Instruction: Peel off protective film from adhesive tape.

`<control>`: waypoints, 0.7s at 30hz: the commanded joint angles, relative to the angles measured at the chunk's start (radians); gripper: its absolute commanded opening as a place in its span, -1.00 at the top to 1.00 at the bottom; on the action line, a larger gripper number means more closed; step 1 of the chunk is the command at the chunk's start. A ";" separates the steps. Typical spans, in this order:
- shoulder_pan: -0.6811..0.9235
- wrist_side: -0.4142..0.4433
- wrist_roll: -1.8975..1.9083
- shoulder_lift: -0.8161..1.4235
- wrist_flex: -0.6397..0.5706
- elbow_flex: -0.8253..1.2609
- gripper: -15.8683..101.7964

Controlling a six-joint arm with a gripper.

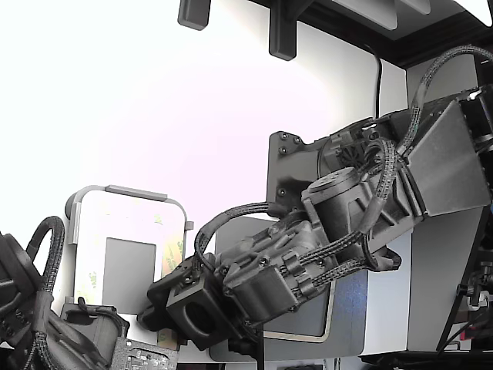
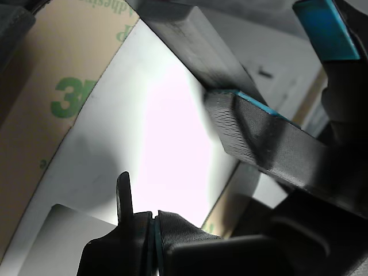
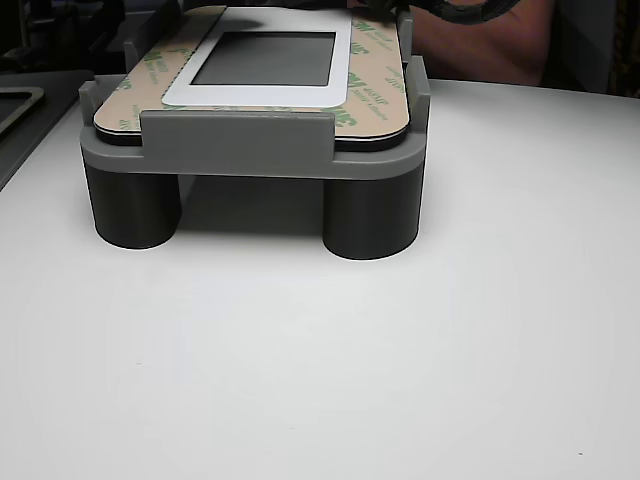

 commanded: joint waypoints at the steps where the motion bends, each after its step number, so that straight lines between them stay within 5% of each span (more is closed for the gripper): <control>1: -0.006 0.002 -0.011 0.012 -0.011 -0.034 0.90; 21: 0.018 0.015 -0.051 -0.048 0.038 -0.097 0.90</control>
